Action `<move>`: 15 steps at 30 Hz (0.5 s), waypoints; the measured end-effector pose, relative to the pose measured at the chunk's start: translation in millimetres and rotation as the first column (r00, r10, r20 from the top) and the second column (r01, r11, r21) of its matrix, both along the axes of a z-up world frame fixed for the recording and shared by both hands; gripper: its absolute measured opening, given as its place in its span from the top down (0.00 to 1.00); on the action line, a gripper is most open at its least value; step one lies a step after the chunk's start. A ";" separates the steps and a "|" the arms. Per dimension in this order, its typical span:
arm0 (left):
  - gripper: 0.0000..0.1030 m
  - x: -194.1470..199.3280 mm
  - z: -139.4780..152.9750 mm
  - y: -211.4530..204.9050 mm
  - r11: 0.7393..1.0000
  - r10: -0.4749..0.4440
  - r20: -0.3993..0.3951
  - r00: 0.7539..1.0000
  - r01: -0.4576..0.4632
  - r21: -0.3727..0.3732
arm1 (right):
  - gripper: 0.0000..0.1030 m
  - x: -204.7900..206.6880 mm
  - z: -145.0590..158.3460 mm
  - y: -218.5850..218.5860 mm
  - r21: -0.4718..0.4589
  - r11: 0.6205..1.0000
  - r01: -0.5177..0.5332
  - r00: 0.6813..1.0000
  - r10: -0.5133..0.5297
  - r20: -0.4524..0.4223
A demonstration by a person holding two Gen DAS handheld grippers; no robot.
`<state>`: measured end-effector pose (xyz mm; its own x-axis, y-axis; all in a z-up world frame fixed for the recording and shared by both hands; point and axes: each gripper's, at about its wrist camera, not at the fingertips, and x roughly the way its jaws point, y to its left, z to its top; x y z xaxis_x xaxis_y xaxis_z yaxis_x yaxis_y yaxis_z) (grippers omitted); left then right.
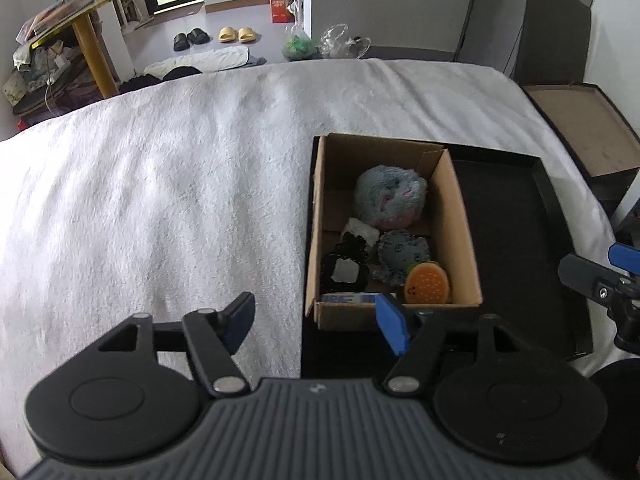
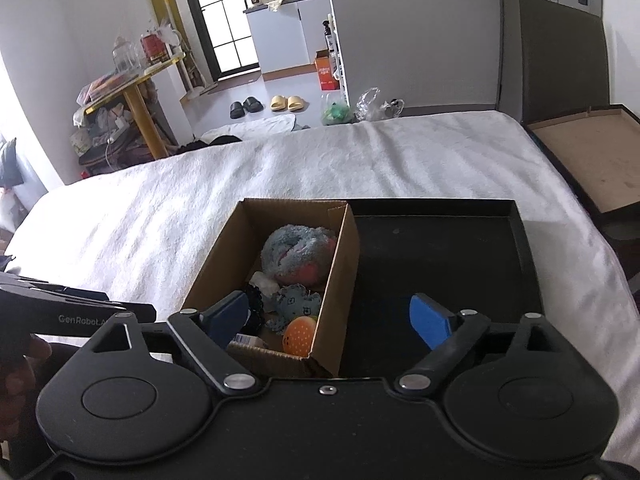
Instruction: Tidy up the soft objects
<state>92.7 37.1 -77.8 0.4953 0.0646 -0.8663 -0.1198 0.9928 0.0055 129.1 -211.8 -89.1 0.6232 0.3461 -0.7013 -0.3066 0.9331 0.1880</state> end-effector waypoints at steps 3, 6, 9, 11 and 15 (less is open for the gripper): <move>0.28 -5.8 7.8 -6.4 1.000 -0.012 0.011 1.000 0.012 0.003 | 0.09 -5.7 5.4 -5.9 0.003 1.000 0.015 1.000 -0.015 0.006; 0.22 -11.6 15.4 -11.0 0.999 -0.028 0.019 0.999 0.028 -0.018 | 0.05 -10.4 10.5 -11.5 0.015 1.000 0.025 1.000 -0.025 0.003; 0.15 -19.4 24.6 -15.7 0.999 -0.040 0.036 0.999 0.041 -0.023 | 0.01 -17.6 16.4 -14.8 0.016 0.999 0.033 0.999 -0.034 0.017; 0.13 -23.4 30.1 -19.1 0.999 -0.045 0.049 0.998 0.046 -0.012 | 0.00 -22.4 20.4 -16.8 0.014 0.999 0.042 0.999 -0.043 0.023; 0.09 -32.3 41.5 -21.5 0.999 -0.037 0.061 0.997 0.038 -0.018 | 0.00 -29.1 28.1 -22.0 0.030 0.998 0.052 0.998 -0.053 0.032</move>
